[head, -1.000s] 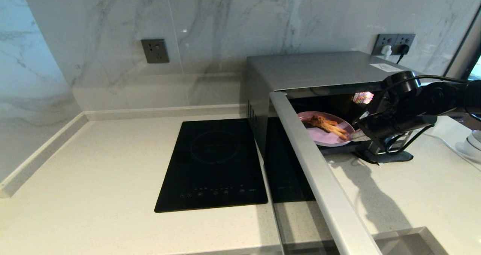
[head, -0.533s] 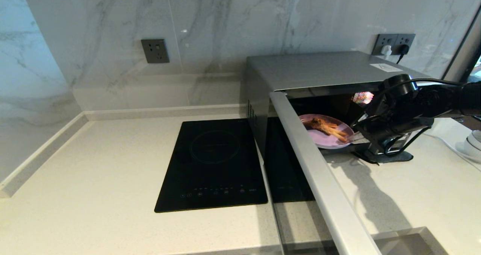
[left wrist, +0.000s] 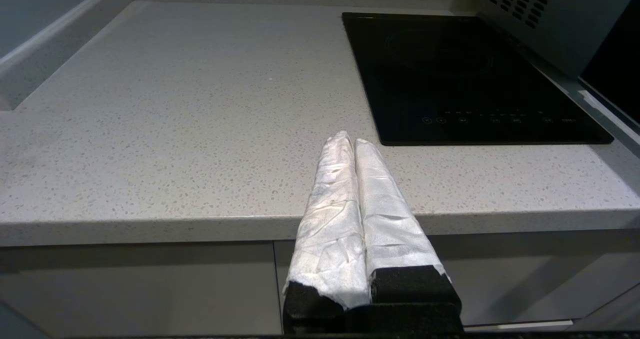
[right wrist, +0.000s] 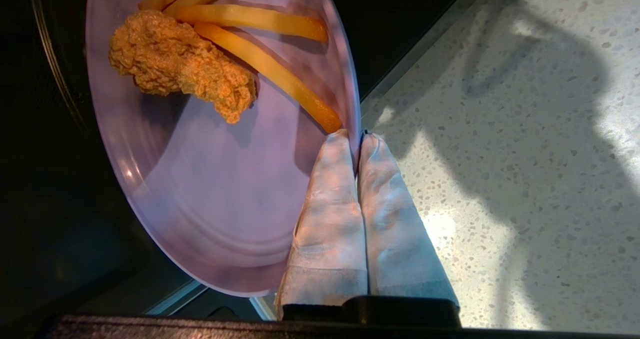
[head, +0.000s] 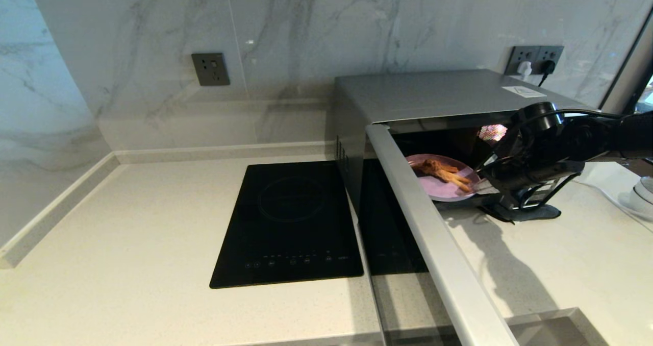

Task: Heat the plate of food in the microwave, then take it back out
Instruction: Put the plate in the microwave oven

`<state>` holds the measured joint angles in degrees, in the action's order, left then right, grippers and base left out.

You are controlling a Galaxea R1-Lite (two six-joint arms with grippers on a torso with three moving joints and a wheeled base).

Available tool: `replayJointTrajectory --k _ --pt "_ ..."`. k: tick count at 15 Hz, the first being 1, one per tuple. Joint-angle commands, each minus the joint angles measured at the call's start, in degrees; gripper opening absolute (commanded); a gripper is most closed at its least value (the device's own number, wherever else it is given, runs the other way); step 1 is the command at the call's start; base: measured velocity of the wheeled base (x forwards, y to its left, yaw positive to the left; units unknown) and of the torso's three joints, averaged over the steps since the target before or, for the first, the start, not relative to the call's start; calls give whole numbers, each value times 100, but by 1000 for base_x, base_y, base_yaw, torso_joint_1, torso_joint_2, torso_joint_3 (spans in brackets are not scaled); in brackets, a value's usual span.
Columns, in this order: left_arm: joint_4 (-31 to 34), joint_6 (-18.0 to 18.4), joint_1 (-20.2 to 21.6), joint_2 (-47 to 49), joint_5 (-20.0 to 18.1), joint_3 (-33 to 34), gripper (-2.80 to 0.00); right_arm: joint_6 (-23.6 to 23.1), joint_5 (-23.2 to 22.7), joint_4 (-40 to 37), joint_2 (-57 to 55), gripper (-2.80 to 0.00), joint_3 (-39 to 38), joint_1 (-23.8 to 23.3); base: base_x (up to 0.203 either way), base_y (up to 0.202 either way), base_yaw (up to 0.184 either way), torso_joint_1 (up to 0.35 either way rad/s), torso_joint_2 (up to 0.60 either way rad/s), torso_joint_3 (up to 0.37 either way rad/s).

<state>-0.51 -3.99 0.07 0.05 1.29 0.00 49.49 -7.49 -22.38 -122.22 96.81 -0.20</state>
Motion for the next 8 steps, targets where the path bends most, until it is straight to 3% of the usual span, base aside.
replayJointTrajectory --k 1,4,5,6,8 --pt "-2 -6 1 4 3 0 -280 24 -4 -12 -30 -280 -4 50 0 0 0 0 0 0" --pt "-2 -6 1 4 3 0 -280 17 7 -12 -36 -280 -4 105 0 0 0 0 0 0" --pt "-2 -6 1 4 3 0 -280 19 11 -12 -33 -61 -11 113 0 0 0 0 0 0" --pt "-2 -6 1 4 3 0 -280 19 27 -12 -39 0 -5 134 0 0 0 0 0 0" --pt "-2 -6 1 4 3 0 -280 26 36 -12 -65 0 5 143 0 0 0 0 0 0"
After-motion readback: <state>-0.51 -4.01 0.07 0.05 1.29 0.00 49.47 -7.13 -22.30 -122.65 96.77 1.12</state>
